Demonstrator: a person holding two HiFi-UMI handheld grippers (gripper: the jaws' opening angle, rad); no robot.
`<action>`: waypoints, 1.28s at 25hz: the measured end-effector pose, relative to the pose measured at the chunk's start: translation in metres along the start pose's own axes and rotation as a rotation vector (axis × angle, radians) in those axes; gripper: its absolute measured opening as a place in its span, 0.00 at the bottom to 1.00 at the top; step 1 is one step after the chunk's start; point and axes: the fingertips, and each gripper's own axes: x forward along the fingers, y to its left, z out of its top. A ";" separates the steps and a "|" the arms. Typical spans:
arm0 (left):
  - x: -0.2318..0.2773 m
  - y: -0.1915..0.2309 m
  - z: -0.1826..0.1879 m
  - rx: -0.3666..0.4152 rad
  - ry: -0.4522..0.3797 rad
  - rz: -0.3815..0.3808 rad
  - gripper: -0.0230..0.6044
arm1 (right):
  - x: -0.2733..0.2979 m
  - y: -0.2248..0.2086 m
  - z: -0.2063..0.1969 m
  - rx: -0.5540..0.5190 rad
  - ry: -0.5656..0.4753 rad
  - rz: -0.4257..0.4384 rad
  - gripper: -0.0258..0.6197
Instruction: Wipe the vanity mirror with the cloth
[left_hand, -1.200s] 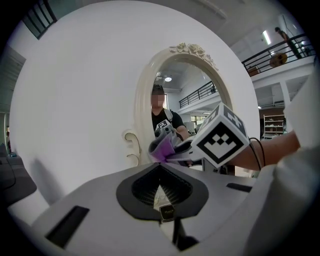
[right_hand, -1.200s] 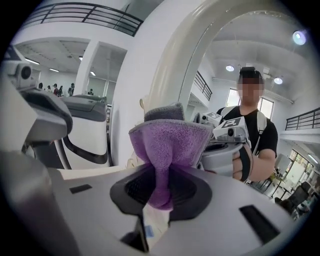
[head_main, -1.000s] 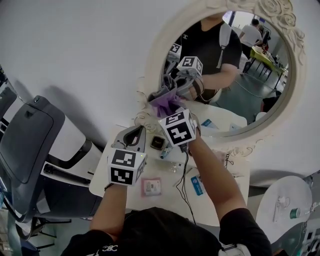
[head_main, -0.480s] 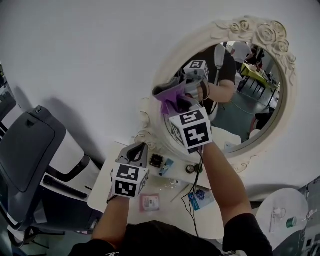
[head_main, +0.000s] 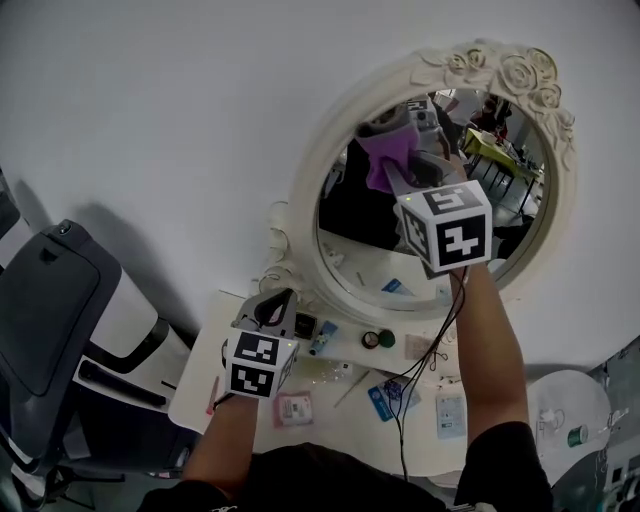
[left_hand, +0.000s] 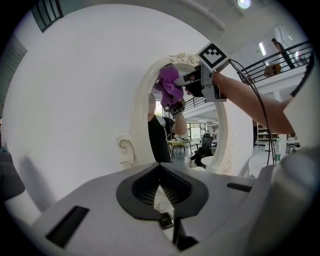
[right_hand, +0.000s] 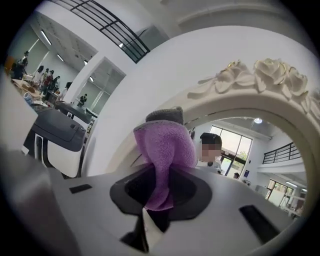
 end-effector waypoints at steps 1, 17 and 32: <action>0.000 -0.002 0.001 0.003 0.000 -0.005 0.03 | -0.005 -0.009 0.002 -0.012 0.002 -0.018 0.15; 0.023 -0.048 0.005 0.037 0.007 -0.125 0.03 | -0.102 -0.153 0.016 -0.416 0.180 -0.429 0.15; 0.037 -0.070 0.008 0.063 0.020 -0.170 0.03 | -0.083 -0.129 -0.018 -0.506 0.244 -0.394 0.15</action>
